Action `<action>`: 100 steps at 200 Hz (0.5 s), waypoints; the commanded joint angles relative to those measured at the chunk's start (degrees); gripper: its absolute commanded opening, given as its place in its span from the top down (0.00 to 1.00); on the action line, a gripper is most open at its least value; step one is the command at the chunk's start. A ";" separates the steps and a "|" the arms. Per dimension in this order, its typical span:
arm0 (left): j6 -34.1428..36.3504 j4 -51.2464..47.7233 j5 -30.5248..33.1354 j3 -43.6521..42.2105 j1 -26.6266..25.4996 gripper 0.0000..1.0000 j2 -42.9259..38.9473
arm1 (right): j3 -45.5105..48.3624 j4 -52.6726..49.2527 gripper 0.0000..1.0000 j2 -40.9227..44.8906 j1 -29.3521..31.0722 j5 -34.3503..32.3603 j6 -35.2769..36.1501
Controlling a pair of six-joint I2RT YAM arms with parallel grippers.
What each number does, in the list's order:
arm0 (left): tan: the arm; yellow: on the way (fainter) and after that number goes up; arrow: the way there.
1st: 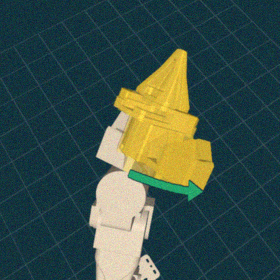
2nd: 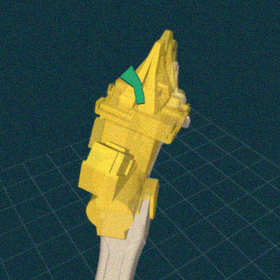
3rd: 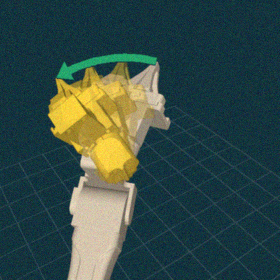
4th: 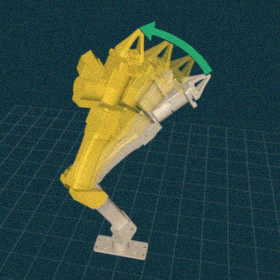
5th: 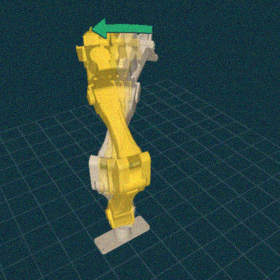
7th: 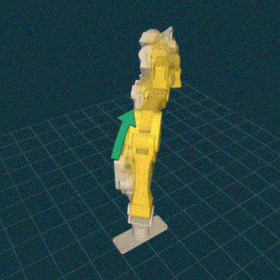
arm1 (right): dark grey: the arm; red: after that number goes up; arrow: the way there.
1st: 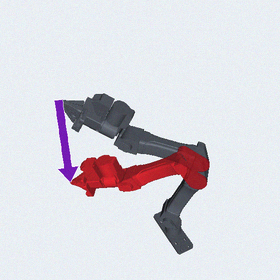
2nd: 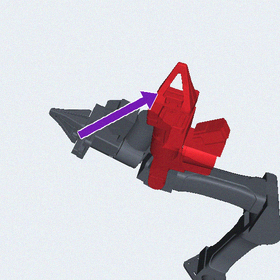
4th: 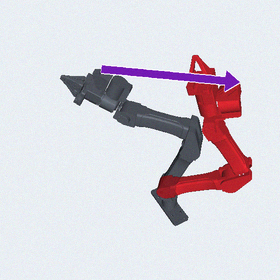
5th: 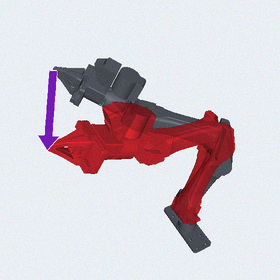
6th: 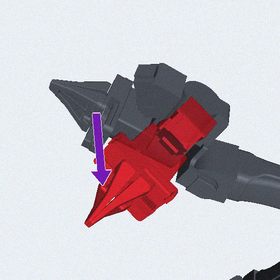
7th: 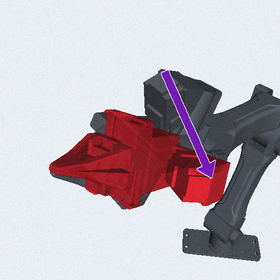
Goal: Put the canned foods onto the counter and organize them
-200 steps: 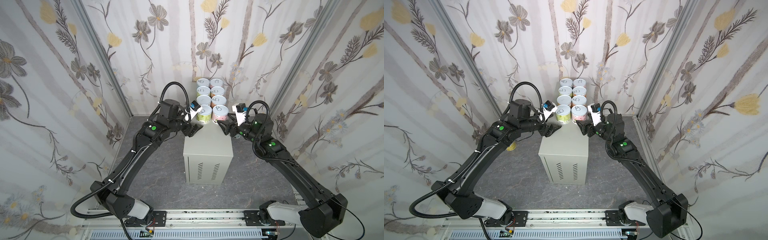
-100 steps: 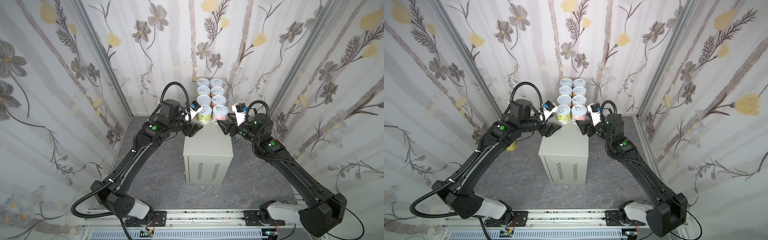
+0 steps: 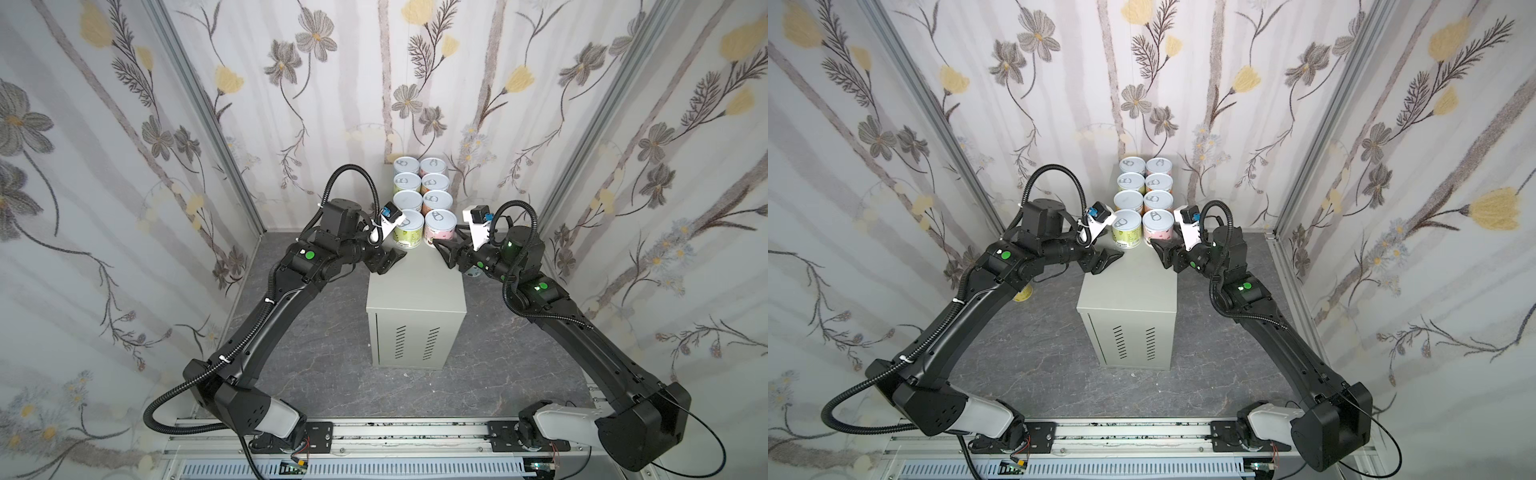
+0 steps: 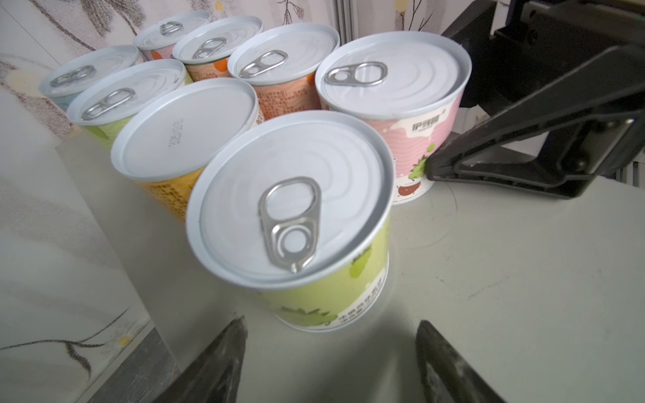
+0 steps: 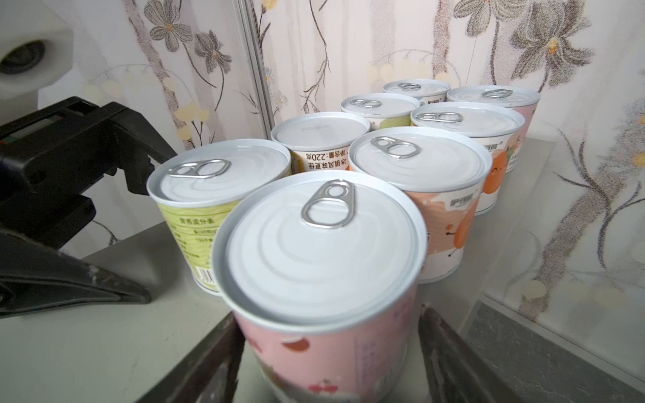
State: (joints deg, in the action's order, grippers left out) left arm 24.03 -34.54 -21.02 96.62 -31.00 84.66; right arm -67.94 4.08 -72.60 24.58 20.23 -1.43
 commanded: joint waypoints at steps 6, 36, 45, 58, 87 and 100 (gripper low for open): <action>1.02 0.66 0.30 0.32 0.01 0.24 0.15 | -0.03 -0.09 0.22 -0.35 0.03 0.49 1.08; 1.11 0.63 0.34 0.32 0.00 0.24 0.06 | -0.09 -0.10 0.22 -0.35 0.03 0.95 1.30; 1.19 0.81 0.12 0.32 0.05 0.24 0.06 | -0.09 -0.01 0.22 -0.35 0.04 1.07 1.31; 1.49 1.10 -0.51 0.24 -0.02 0.24 -0.02 | -0.09 -0.12 0.22 -0.35 0.06 1.19 1.34; 1.94 1.83 -1.60 0.06 -0.02 0.24 -0.05 | 0.00 -0.28 0.21 -0.19 0.03 1.04 1.43; 2.06 2.09 -1.99 0.06 -0.02 0.25 -0.09 | 0.09 -0.34 0.22 -0.09 0.03 0.95 1.43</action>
State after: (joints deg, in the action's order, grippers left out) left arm 24.60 -34.35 -21.37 96.62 -31.00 84.71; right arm -67.94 4.38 -72.71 24.58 20.67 -1.21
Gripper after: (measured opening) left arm 0.758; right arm 0.785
